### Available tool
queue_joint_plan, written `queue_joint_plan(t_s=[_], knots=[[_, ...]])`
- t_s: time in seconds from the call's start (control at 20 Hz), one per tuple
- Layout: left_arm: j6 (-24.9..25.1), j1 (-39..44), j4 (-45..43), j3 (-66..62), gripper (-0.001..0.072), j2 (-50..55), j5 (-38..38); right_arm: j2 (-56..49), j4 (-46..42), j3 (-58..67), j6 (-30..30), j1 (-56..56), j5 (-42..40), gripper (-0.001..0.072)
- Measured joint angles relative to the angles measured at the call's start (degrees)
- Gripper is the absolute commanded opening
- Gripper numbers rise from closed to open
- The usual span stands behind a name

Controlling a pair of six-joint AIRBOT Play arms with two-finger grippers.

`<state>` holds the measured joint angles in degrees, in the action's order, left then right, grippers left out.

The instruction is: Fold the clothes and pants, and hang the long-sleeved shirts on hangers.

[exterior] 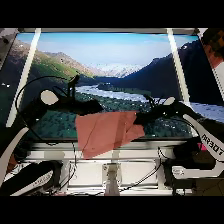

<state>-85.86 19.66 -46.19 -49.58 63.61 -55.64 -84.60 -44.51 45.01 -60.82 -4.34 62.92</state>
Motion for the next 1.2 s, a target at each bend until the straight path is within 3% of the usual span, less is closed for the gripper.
queue_joint_plan(t_s=[0.1, 0.15, 0.45, 0.75, 1.0, 1.2], knots=[[0.0, 0.0, 0.02, -0.02, 0.0049, -0.04, 2.36, 1.05, -0.66, 4.83, 0.63, 0.76, -0.52, 0.0013], [0.0, -0.04, 0.09, -0.02, 0.0018, -0.07, 4.0, 1.81, -2.03, 7.32, 0.61, 1.42, -1.2, 0.0012], [2.78, -0.04, 0.07, -0.17, 0.0017, -0.42, 13.33, 7.02, -14.27, 20.74, -6.23, 11.26, -12.33, 0.0012], [14.03, -1.18, -1.57, -0.15, 0.0017, -3.34, 20.87, 8.74, -21.03, 25.29, -15.19, 31.52, -16.31, 0.0012], [18.14, -4.48, -7.06, -0.17, 0.0017, -5.31, 29.09, 9.62, -23.56, 25.92, -24.68, 50.31, -10.91, 0.0012], [18.91, -5.77, -8.59, -0.17, 0.0017, -5.7, 31.47, 9.94, -30.32, 25.31, -37.24, 60.17, -1.64, 0.0013]])
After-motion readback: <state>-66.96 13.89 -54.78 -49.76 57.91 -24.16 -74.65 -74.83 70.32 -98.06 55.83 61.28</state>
